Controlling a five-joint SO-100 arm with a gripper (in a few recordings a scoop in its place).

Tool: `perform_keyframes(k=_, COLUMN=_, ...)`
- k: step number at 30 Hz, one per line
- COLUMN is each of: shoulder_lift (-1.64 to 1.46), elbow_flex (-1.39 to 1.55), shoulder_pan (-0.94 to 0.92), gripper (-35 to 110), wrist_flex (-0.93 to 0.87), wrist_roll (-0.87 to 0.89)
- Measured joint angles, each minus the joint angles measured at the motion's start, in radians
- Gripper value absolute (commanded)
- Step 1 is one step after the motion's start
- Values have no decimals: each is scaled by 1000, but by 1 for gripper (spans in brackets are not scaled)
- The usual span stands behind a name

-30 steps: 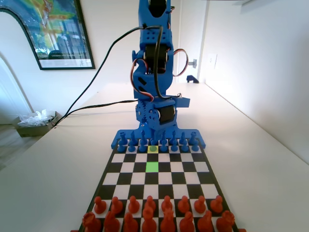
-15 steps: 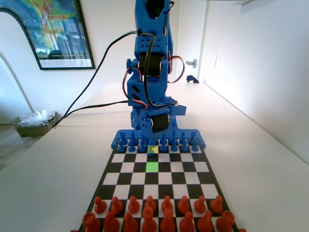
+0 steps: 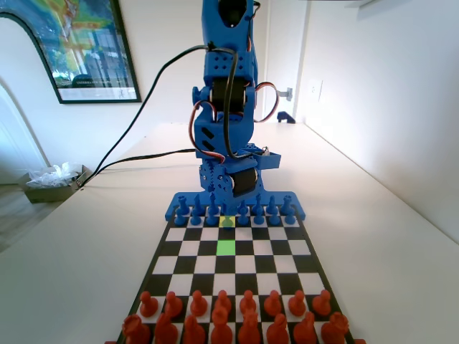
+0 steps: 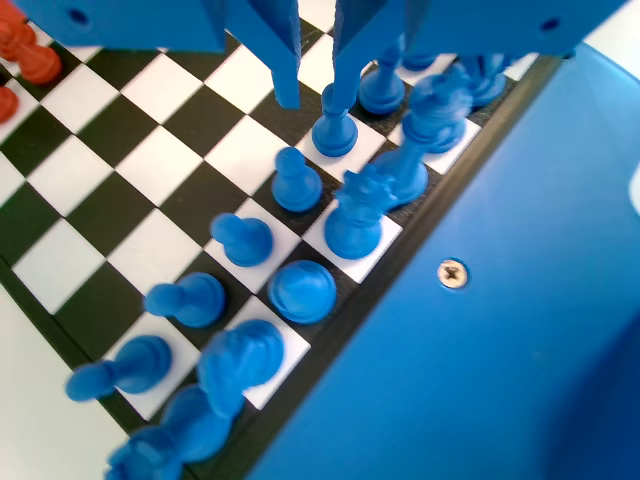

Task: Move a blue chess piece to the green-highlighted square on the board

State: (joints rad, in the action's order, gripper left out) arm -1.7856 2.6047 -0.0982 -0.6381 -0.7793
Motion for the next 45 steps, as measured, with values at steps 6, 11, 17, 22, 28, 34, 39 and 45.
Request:
perform_keyframes(k=6, shoulder_lift=-25, elbow_flex=-43, shoulder_pan=-26, gripper=8, wrist_flex=-103, wrist_roll=-3)
perform_keyframes(k=11, shoulder_lift=-78, elbow_flex=-110, shoulder_pan=-9, gripper=8, wrist_flex=-213, wrist_roll=6)
perform_keyframes(k=17, shoulder_lift=-83, elbow_flex=-117, shoulder_pan=-11, gripper=8, wrist_flex=-209, wrist_roll=3)
perform_keyframes(k=22, shoulder_lift=-83, elbow_flex=-52, shoulder_pan=-12, gripper=8, wrist_flex=-153, wrist_roll=-3)
perform_keyframes(k=28, shoulder_lift=-83, elbow_flex=17, shoulder_pan=-11, gripper=8, wrist_flex=-97, wrist_roll=-3)
perform_keyframes(k=34, shoulder_lift=-84, elbow_flex=49, shoulder_pan=-32, gripper=8, wrist_flex=-55, wrist_roll=-3)
perform_keyframes(k=39, shoulder_lift=-83, elbow_flex=52, shoulder_pan=-38, gripper=8, wrist_flex=-32, wrist_roll=-3)
perform_keyframes(k=45, shoulder_lift=-35, elbow_flex=23, shoulder_pan=-51, gripper=8, wrist_flex=-14, wrist_roll=-15)
